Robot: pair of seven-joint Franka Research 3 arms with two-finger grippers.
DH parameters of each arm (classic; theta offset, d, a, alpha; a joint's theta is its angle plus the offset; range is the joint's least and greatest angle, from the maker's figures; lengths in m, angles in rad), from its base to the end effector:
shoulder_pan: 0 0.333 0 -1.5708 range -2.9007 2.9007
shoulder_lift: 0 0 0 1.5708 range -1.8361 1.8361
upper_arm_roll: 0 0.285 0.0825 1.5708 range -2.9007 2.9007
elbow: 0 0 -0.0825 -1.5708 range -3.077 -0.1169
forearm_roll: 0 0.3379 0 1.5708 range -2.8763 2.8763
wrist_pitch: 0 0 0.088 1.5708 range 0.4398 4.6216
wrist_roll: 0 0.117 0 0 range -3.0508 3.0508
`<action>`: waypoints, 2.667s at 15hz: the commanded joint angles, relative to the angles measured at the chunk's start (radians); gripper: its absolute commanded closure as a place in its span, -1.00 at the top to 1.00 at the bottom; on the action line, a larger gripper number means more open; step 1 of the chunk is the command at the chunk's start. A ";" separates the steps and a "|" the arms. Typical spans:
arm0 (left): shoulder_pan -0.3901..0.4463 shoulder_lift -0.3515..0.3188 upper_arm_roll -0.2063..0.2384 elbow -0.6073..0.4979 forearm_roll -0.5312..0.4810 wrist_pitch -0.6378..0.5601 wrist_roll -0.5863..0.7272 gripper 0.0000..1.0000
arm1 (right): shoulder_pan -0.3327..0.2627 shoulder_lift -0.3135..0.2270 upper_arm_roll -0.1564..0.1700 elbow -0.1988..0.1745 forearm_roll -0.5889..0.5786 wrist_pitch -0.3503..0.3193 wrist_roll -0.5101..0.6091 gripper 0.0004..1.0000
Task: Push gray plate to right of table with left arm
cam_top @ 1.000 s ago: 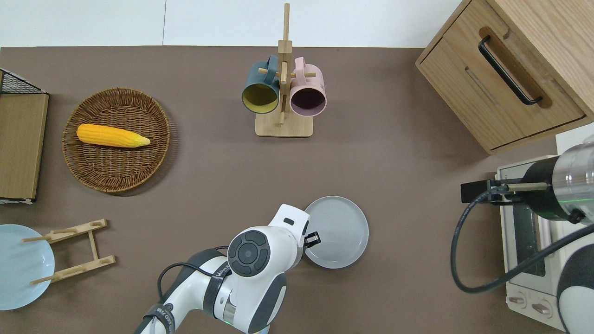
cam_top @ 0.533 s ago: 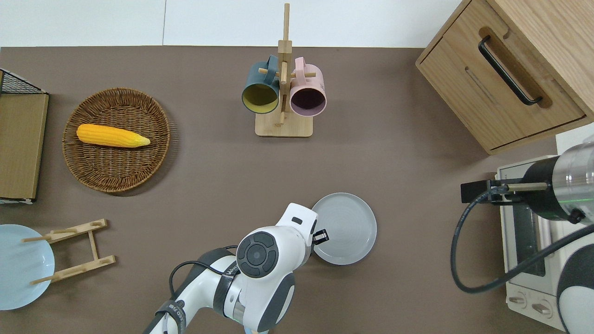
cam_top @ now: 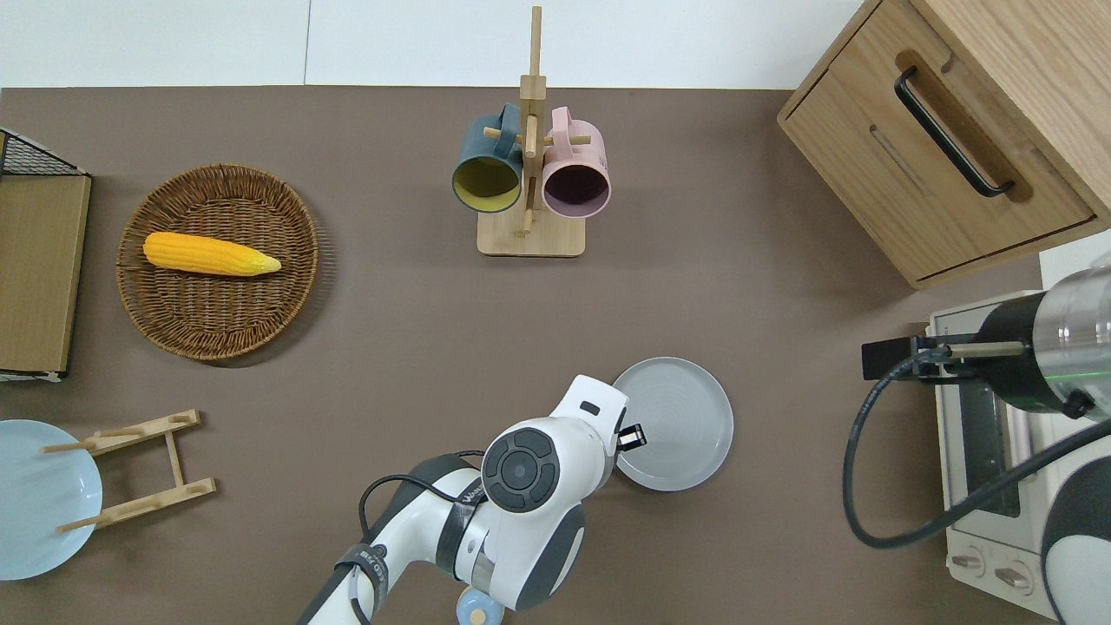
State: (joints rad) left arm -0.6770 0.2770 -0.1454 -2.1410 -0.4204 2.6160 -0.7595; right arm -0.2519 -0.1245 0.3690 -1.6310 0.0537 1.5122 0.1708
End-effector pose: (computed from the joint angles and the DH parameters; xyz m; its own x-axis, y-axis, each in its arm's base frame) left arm 0.3811 -0.3981 0.2888 0.9568 0.2678 -0.1133 0.2902 -0.9034 0.3158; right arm 0.4641 0.0724 0.6093 0.9986 -0.0532 -0.0041 -0.0533 -0.9985 -0.0082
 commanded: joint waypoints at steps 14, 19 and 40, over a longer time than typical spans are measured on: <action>0.341 -0.283 0.041 0.020 0.055 -0.574 0.239 0.98 | -0.024 -0.027 0.014 -0.027 0.021 0.000 0.010 0.99; 0.522 -0.314 0.044 0.121 0.146 -0.789 0.426 0.98 | -0.024 -0.027 0.014 -0.027 0.021 0.000 0.010 0.99; 0.666 -0.363 0.052 0.446 0.414 -1.077 0.580 0.98 | -0.024 -0.027 0.014 -0.027 0.021 0.000 0.010 0.99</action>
State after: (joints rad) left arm -0.0262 -0.0951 -0.0836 -1.7251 -0.0292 1.5710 -0.1934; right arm -0.2519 -0.1245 0.3690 -1.6310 0.0537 1.5122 0.1708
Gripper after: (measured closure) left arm 0.004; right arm 0.004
